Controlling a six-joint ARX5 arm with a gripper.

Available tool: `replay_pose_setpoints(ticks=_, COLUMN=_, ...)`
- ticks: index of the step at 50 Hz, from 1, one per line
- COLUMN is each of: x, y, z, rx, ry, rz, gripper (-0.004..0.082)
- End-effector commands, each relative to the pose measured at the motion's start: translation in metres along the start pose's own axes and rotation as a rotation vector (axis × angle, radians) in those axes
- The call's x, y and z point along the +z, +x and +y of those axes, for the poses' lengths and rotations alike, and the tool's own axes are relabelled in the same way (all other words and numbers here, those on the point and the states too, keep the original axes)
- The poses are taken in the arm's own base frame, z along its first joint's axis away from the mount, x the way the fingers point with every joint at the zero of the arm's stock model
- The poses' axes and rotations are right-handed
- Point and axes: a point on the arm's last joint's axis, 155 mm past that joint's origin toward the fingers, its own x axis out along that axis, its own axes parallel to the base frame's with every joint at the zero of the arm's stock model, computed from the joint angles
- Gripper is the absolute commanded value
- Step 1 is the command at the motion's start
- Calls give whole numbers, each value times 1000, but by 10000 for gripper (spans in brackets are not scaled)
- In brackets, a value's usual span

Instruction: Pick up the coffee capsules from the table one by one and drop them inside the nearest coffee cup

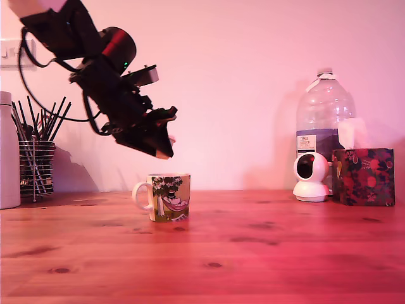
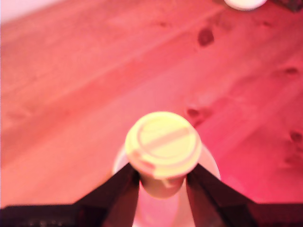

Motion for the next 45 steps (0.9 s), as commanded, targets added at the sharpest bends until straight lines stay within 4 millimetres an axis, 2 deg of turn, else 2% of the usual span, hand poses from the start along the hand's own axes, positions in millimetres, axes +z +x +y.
replay_pose_setpoints(ticks=1, x=-15, y=16, z=2, rx=-3, ry=-4, rz=42, gripper=218)
replay_pose_setpoints(ticks=13, x=-31, y=29, z=1, rx=-12, ry=-15, rz=97, gripper=218)
replay_pose_setpoints(ticks=45, x=-45, y=28, z=-1, rx=-18, ry=-27, rz=151, gripper=218)
